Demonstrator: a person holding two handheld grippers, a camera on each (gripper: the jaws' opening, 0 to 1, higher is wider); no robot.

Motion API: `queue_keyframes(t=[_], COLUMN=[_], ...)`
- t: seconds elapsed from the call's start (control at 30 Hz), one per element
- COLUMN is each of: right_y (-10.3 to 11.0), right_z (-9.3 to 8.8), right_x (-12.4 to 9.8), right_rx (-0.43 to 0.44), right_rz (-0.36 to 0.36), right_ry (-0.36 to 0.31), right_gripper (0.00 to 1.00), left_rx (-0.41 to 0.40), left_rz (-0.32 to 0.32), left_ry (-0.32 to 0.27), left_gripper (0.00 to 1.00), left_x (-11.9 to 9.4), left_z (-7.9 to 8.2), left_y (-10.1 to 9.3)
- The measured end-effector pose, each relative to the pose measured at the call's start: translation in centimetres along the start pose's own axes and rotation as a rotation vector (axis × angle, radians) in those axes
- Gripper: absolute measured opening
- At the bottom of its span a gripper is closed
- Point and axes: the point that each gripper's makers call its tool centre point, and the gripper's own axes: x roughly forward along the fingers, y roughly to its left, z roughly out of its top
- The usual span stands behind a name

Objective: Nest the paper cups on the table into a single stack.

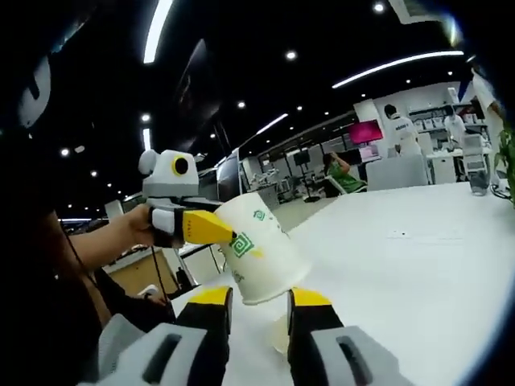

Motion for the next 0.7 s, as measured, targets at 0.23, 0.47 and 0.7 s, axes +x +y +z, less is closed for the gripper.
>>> queue_keyframes(t=[0.23,0.47,0.7], right_y=[-0.1,0.1,0.9], right_z=[0.3,1.2,1.7], right_x=[-0.6,-1.0,-1.1], right_rx=[0.046,0.104,0.154], right_rz=[0.015,0.048,0.093], right_ry=[-0.017,-0.044,-0.051], right_gripper=[0.21,0.11,0.04], left_rx=[0.052,0.052,0.045], left_rz=[-0.055,-0.104,-0.14], left_ry=[0.062,0.095,0.113], left_gripper=[0.36,0.36,0.36], left_x=[-0.3,-0.2,0.0], left_z=[-2.1,-3.7,-5.0], left_y=[-0.2,-0.8,-1.4])
